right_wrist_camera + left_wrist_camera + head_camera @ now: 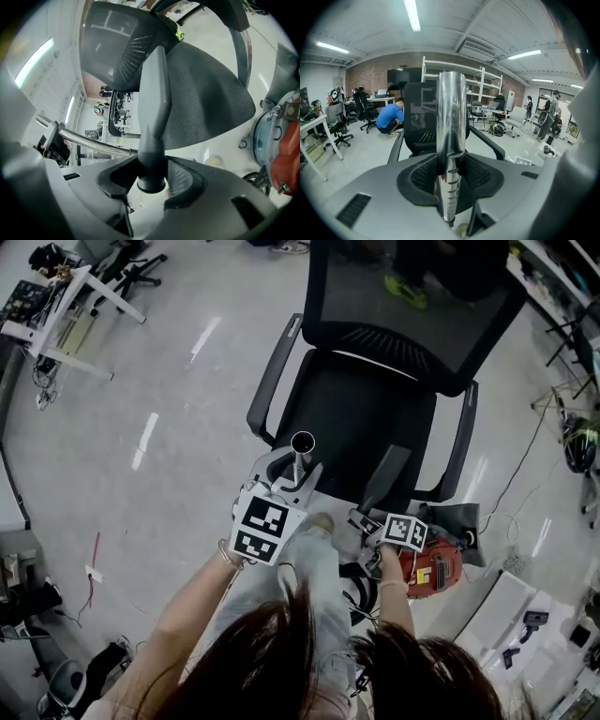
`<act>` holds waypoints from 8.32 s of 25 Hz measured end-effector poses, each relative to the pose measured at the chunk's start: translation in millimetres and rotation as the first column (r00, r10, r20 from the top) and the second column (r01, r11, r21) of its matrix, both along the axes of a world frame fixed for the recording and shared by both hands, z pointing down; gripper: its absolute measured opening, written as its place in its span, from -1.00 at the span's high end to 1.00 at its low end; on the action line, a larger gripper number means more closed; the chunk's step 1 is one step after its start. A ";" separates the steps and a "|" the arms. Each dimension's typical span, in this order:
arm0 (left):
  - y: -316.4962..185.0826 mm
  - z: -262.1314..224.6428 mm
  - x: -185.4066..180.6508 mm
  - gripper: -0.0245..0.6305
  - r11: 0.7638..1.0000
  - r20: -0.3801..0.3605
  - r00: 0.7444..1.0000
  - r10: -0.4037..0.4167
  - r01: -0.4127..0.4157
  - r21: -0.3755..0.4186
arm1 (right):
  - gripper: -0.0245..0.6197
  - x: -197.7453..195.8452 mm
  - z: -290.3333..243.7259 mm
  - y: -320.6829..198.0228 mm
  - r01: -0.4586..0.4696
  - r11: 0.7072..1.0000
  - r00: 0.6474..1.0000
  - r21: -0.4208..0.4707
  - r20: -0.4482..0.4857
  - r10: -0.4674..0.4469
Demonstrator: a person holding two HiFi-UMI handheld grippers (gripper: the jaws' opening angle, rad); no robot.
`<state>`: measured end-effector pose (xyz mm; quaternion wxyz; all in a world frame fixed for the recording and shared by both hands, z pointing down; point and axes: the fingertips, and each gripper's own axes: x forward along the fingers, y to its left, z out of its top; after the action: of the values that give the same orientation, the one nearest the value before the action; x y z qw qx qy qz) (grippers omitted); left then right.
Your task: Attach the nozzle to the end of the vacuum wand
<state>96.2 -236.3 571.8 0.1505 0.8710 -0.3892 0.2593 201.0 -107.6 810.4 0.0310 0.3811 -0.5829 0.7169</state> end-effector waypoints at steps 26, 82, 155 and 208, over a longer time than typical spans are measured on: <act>51.2 -28.4 -39.8 0.44 0.995 -0.017 0.996 0.091 -0.092 -0.044 | 0.35 -44.1 -122.3 15.9 -0.171 0.979 0.984 0.111 -0.029 0.176; 159.1 -63.7 -64.5 0.44 0.973 -0.059 0.972 0.228 -0.227 0.031 | 0.35 -96.5 -283.5 54.6 -0.188 0.894 0.980 0.406 0.013 0.200; 211.3 -71.4 -44.0 0.44 0.943 -0.058 0.942 0.331 -0.329 0.046 | 0.35 -152.5 -450.2 56.2 0.003 0.599 0.988 0.801 -0.095 0.122; 202.4 -67.3 -44.5 0.44 0.935 -0.028 0.936 0.352 -0.349 0.063 | 0.35 -172.0 -441.1 58.5 0.371 0.480 0.765 0.795 -0.555 0.328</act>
<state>51.6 -33.9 504.6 0.0846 0.9352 -0.2319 0.2538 29.0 -49.1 369.3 0.0397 0.5543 -0.8199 0.1373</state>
